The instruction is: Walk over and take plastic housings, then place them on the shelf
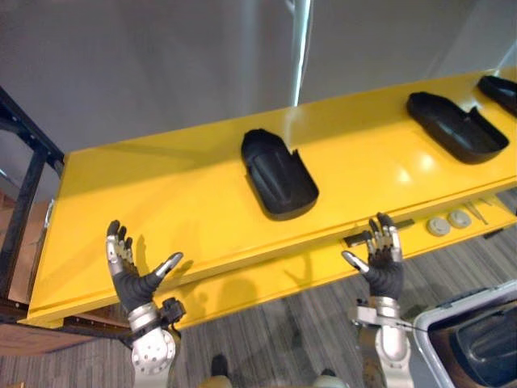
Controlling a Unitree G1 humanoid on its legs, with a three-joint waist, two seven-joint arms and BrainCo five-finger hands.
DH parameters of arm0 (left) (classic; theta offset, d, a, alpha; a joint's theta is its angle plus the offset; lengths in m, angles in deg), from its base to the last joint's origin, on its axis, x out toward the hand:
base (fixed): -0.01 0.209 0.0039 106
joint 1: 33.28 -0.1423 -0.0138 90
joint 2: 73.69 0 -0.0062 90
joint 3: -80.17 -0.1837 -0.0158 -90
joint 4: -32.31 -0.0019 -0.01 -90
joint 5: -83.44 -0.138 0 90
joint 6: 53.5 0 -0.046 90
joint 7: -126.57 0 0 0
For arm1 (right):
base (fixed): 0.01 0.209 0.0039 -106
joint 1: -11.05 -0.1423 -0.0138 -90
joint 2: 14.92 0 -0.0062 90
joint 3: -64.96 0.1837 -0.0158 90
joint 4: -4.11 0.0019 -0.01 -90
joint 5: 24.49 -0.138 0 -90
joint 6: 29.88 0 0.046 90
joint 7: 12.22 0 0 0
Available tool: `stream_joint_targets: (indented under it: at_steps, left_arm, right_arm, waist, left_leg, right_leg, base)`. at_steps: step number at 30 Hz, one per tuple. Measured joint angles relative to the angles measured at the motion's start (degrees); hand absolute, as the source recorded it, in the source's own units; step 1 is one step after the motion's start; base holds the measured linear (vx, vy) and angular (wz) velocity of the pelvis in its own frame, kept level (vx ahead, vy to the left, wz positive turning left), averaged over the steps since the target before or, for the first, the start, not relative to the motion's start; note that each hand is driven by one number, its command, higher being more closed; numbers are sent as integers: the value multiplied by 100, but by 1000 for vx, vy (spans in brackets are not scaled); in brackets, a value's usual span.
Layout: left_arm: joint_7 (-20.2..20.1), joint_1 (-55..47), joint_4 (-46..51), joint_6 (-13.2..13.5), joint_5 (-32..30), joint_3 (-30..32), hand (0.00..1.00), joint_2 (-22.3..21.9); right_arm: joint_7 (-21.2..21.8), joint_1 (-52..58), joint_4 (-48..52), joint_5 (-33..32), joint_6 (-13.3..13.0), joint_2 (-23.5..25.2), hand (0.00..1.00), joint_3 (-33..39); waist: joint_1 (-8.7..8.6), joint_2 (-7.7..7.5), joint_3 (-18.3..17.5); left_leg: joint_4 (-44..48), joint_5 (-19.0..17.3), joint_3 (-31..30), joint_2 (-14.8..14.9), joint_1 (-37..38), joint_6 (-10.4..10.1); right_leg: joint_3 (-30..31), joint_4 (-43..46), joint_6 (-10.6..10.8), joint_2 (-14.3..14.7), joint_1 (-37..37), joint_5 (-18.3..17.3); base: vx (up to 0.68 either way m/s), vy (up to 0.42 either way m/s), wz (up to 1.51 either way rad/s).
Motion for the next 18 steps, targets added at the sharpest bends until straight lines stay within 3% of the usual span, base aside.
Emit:
stream_joint_targets:
  at_steps: [4, 11, 14, 18]
  left_arm:
    - [43, 35, 326, 3, -2, 17, 0, 4]
    - [-31, 187, 527, -25, 7, 62, 0, 12]
    - [-128, 299, 551, -69, 28, 55, 0, 12]
    - [-336, 307, 611, -139, 58, 19, 0, 12]
  right_arm:
    - [283, -212, 461, -24, -11, -120, 0, 17]
    - [212, -1229, 460, 19, -10, -427, 0, -204]
    - [234, -1620, 458, 21, 26, -484, 0, -313]
    - [774, -2329, 168, -253, 283, -557, 0, -597]
  waist:
    - [92, -29, -1]
    - [135, -39, -22]
    - [239, -75, -43]
    - [320, -116, -80]
  left_leg:
    - [-35, 80, -18, -1, -10, 0]
    - [-44, 245, -292, -15, -137, 8]
    - [-44, 295, -383, -22, -197, 11]
    - [-44, 364, -471, -38, -184, 16]
  right_leg:
    - [-29, -36, 65, 1, 5, -50]
    - [-341, -45, 27, 8, 88, -79]
    - [-413, -37, 83, 20, 97, -33]
    - [-502, -22, 84, 18, 178, -32]
  base:
    - [-87, -13, -1]
    - [-64, -11, 17]
    - [-27, -9, 20]
    - [-10, -13, 11]
